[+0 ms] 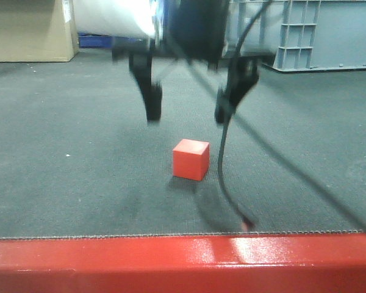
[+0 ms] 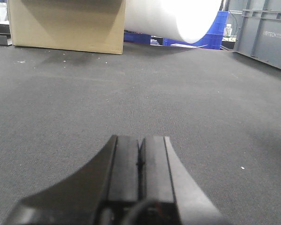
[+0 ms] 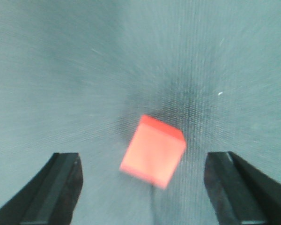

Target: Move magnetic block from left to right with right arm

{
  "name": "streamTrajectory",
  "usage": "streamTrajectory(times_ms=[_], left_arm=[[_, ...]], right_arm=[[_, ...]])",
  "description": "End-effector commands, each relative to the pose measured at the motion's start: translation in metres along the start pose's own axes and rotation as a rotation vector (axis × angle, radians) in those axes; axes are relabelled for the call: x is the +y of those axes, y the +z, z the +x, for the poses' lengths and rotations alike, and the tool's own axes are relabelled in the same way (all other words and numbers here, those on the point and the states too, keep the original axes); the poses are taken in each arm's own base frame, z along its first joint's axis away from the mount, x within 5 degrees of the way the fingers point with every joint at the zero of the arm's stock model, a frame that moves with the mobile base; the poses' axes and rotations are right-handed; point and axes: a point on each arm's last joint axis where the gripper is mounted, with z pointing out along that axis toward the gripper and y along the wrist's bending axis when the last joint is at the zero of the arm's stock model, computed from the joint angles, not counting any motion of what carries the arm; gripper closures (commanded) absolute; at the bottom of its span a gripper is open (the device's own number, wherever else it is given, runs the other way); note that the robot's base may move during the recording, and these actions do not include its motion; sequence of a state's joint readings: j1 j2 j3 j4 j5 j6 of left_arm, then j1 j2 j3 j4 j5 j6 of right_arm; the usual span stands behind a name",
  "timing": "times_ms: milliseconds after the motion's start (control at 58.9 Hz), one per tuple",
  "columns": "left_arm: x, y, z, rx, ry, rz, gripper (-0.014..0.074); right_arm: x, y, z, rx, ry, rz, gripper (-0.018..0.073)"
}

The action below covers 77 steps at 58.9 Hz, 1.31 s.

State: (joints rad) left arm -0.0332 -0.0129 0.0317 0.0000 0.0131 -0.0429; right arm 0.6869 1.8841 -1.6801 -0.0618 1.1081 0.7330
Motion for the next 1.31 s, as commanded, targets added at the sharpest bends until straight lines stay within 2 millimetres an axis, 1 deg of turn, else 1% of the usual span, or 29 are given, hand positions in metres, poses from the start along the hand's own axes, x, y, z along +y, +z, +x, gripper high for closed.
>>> streamTrajectory(times_ms=[0, 68, 170, 204, 255, 323, 357, 374, 493, 527, 578, 714, 731, 748, 765, 867, 1003, 1070, 1138, 1291], left_arm=[[0.000, 0.000, -0.005, -0.083, -0.005, 0.008, 0.0713], [0.000, 0.000, -0.005, -0.083, -0.005, 0.008, 0.0712], [0.000, 0.000, -0.005, -0.083, -0.005, 0.008, 0.0713], [0.000, 0.000, -0.005, -0.083, -0.005, 0.008, 0.0713], [0.000, 0.000, -0.005, -0.083, -0.005, 0.008, 0.0713], [0.000, 0.000, -0.005, -0.083, -0.005, 0.008, 0.0713], [0.000, 0.000, -0.005, -0.083, -0.005, 0.008, 0.0713], [0.000, 0.000, -0.005, -0.083, -0.005, 0.008, 0.0713], [0.000, 0.000, -0.005, -0.083, -0.005, 0.008, 0.0713], [0.000, 0.000, -0.005, -0.083, -0.005, 0.008, 0.0713], [0.000, 0.000, -0.005, -0.083, -0.005, 0.008, 0.0712], [0.000, 0.000, -0.005, -0.083, -0.005, 0.008, 0.0713], [0.000, 0.000, -0.005, -0.083, -0.005, 0.008, 0.0713], [0.000, 0.000, -0.005, -0.083, -0.005, 0.008, 0.0713], [0.000, 0.000, -0.005, -0.083, -0.005, 0.008, 0.0713], [0.000, 0.000, -0.005, -0.083, -0.005, 0.008, 0.0713], [0.000, 0.000, -0.005, -0.083, -0.005, 0.008, 0.0713], [0.000, 0.000, -0.005, -0.083, -0.005, 0.008, 0.0713], [0.000, 0.000, -0.005, -0.083, -0.005, 0.008, 0.0713], [0.000, 0.000, -0.005, -0.083, -0.005, 0.008, 0.0713]], right_arm=[[-0.004, -0.050, -0.003, -0.139, -0.038, -0.088, -0.0010], [-0.008, -0.057, 0.000, -0.158, -0.059, -0.100, 0.0059], [-0.021, -0.067, 0.006, -0.190, -0.087, -0.112, 0.0227], [-0.030, -0.068, 0.009, -0.201, -0.083, -0.113, 0.0305], [-0.041, -0.073, 0.010, -0.221, -0.065, -0.116, 0.0384], [-0.054, -0.074, 0.013, -0.236, -0.045, -0.115, 0.0447], [-0.063, -0.078, 0.014, -0.258, -0.028, -0.119, 0.0485], [-0.067, -0.077, 0.016, -0.258, -0.026, -0.115, 0.0496], [-0.093, -0.085, 0.025, -0.319, -0.057, -0.114, 0.0501], [-0.104, -0.091, 0.029, -0.362, -0.085, -0.120, 0.0501], [-0.114, -0.092, 0.035, -0.387, -0.107, -0.123, 0.0501], [-0.145, -0.104, 0.051, -0.523, -0.162, -0.132, 0.0501], [-0.149, -0.103, 0.054, -0.528, -0.164, -0.130, 0.0501], [-0.154, -0.106, 0.056, -0.559, -0.174, -0.124, 0.0501], [-0.158, -0.104, 0.060, -0.564, -0.175, -0.121, 0.0501], [-0.182, -0.109, 0.076, -0.656, -0.182, -0.085, 0.0501], [-0.215, -0.115, 0.099, -0.783, -0.151, -0.009, 0.0501], [-0.227, -0.119, 0.110, -0.872, -0.135, 0.028, 0.0501], [-0.235, -0.117, 0.120, -0.932, -0.110, 0.053, 0.0501], [-0.241, -0.116, 0.143, -1.077, -0.103, 0.062, 0.0501]])
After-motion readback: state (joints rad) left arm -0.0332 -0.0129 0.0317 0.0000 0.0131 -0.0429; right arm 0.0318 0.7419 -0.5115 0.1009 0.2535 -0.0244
